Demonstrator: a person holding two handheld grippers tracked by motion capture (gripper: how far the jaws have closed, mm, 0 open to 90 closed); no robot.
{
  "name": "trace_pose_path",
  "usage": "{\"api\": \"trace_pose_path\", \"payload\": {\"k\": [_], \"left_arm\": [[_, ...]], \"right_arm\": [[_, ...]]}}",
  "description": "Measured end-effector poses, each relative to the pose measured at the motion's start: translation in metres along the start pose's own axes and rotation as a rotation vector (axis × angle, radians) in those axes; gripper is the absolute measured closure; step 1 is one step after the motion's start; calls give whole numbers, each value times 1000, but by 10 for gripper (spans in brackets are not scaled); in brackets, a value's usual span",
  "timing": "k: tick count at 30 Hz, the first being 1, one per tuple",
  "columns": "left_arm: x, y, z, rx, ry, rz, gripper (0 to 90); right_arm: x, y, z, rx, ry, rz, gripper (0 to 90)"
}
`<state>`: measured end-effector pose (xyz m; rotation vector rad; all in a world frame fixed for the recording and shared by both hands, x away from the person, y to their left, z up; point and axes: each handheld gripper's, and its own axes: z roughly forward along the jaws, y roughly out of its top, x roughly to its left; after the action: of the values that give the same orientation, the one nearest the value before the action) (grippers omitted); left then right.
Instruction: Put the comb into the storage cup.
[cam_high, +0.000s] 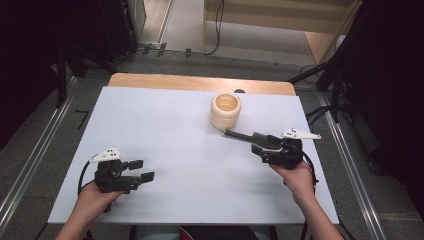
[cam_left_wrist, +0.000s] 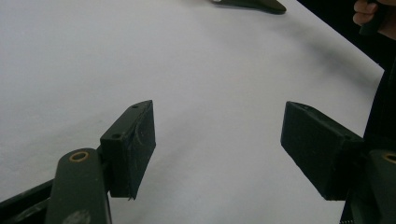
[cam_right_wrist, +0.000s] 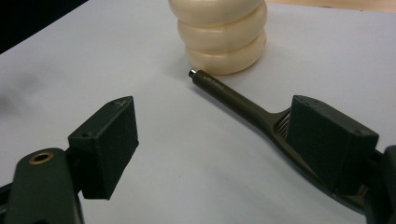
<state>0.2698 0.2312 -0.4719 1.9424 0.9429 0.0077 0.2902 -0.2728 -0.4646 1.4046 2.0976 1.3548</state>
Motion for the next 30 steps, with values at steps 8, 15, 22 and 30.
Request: {"api": "trace_pose_path", "payload": {"k": [8, 15, 22, 30], "left_arm": [[0, 0, 0, 2, -3, 1, 272], [0, 0, 0, 3, -4, 1, 272], [0, 0, 1, 4, -5, 1, 272], [0, 0, 1, 5, -6, -2, 272]], "right_arm": [[0, 9, 11, -5, -21, 8, 150], [-2, 17, 18, -16, -34, 14, 152], [-2, 23, 27, -15, -33, 9, 174], [-5, 31, 36, -13, -38, 20, 182]]}}
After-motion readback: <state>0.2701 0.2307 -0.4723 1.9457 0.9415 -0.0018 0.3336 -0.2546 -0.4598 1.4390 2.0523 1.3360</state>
